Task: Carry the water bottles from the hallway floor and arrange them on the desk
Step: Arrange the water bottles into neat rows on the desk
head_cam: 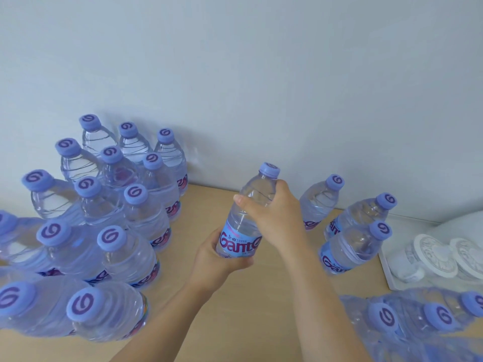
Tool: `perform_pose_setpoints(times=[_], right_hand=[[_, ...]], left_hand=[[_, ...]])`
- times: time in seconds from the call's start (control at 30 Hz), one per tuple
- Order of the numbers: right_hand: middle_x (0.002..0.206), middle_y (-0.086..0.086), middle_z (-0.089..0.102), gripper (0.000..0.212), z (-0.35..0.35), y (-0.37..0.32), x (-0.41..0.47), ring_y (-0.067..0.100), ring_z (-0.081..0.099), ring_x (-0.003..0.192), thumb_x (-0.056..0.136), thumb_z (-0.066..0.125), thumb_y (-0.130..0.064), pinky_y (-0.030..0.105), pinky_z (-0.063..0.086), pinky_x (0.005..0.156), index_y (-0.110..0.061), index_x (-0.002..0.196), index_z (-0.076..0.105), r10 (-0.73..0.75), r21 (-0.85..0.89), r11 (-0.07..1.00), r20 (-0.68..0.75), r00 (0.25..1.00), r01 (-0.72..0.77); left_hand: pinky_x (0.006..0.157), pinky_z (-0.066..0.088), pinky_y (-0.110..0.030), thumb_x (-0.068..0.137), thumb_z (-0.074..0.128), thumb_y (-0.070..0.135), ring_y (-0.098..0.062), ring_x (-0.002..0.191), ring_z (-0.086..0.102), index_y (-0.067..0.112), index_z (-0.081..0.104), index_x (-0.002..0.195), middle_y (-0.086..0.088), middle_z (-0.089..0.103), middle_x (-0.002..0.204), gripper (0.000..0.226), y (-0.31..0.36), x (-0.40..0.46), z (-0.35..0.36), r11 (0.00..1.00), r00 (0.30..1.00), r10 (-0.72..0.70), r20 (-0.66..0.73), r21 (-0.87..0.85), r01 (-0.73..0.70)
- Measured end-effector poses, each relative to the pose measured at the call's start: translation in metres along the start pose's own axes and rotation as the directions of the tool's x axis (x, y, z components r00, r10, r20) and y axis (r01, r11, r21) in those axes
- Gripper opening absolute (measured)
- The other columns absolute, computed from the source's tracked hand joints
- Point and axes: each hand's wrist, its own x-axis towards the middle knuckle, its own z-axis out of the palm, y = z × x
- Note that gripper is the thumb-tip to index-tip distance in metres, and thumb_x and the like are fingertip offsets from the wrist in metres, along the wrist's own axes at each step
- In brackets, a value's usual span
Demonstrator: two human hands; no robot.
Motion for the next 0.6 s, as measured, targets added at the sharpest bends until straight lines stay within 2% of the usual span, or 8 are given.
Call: perform_pose_setpoints(times=[0.17,0.27,0.33,0.4,0.43,0.47,0.5,0.6], right_hand=[[0.086,-0.021,0.054,0.045,0.015,-0.001,0.025,-0.006,0.052,0.079,0.067,0.075,-0.048,0.018,0.039,0.061,-0.024,0.096,0.049,-0.009,0.029,1.000,0.060,0.998,0.007],[0.084,-0.025,0.051,0.045,0.033,-0.004,0.042,-0.006,0.051,0.076,0.066,0.077,-0.046,0.016,0.037,0.061,-0.028,0.095,0.047,-0.021,0.014,1.000,0.065,0.998,0.020],[0.089,-0.019,0.055,0.047,0.049,-0.006,0.052,0.007,0.056,0.085,0.065,0.077,-0.044,0.024,0.042,0.067,-0.029,0.098,0.047,-0.034,0.000,0.999,0.064,0.997,0.034],[0.094,-0.013,0.059,0.047,0.064,-0.009,0.063,0.014,0.058,0.089,0.065,0.078,-0.043,0.028,0.042,0.069,-0.028,0.098,0.048,-0.055,-0.012,0.998,0.056,0.997,0.056],[0.092,-0.014,0.058,0.047,0.071,-0.010,0.068,0.014,0.057,0.088,0.065,0.078,-0.042,0.027,0.040,0.068,-0.028,0.097,0.047,-0.067,-0.014,0.998,0.048,0.997,0.068],[0.087,-0.018,0.056,0.045,0.077,-0.012,0.074,0.012,0.055,0.084,0.065,0.078,-0.042,0.025,0.038,0.066,-0.029,0.095,0.046,-0.075,-0.007,0.997,0.037,0.997,0.075],[0.082,-0.021,0.053,0.045,0.083,-0.013,0.079,0.010,0.052,0.082,0.065,0.078,-0.041,0.022,0.036,0.064,-0.031,0.093,0.045,-0.079,0.007,0.997,0.026,0.997,0.079],[0.079,-0.025,0.050,0.045,0.098,-0.015,0.092,0.006,0.050,0.081,0.065,0.080,-0.038,0.018,0.034,0.063,-0.034,0.091,0.043,-0.086,0.047,0.995,0.011,0.996,0.086]], left_hand=[[0.064,0.054,-0.028,0.040,0.084,0.023,-0.013,0.076,0.067,0.029,0.063,0.094,0.002,0.071,0.087,0.059,-0.001,0.017,-0.001,0.999,0.993,-0.030,-0.114,0.035,0.035],[0.068,0.054,-0.041,0.050,0.073,0.013,-0.020,0.076,0.065,0.028,0.057,0.088,-0.008,0.068,0.090,0.044,0.001,0.031,0.000,0.996,0.969,-0.037,-0.245,0.068,0.055],[0.060,0.052,-0.026,0.060,0.067,0.001,-0.009,0.072,0.063,0.032,0.053,0.088,-0.006,0.066,0.091,0.043,-0.002,0.038,0.001,0.996,0.953,-0.041,-0.301,0.066,0.064],[0.052,0.042,-0.005,0.069,0.060,-0.008,0.012,0.068,0.056,0.040,0.047,0.085,0.013,0.059,0.085,0.053,-0.005,0.045,0.001,0.994,0.942,-0.047,-0.333,0.076,0.076],[0.050,0.040,-0.002,0.072,0.057,-0.008,0.013,0.066,0.054,0.042,0.043,0.082,0.019,0.053,0.081,0.054,-0.005,0.050,0.000,0.993,0.934,-0.064,-0.350,0.073,0.095],[0.049,0.038,-0.002,0.075,0.055,-0.007,0.008,0.064,0.052,0.042,0.041,0.082,0.020,0.048,0.077,0.052,-0.004,0.056,-0.001,0.992,0.926,-0.085,-0.368,0.060,0.115],[0.047,0.037,-0.004,0.077,0.053,-0.007,0.001,0.062,0.049,0.041,0.042,0.088,0.019,0.045,0.075,0.050,-0.003,0.062,-0.002,0.991,0.918,-0.105,-0.383,0.031,0.127],[0.041,0.034,-0.008,0.080,0.048,-0.009,-0.002,0.050,0.039,0.023,0.047,0.117,0.006,0.046,0.066,0.049,-0.003,0.084,-0.005,0.987,0.894,-0.159,-0.418,-0.072,0.141]])
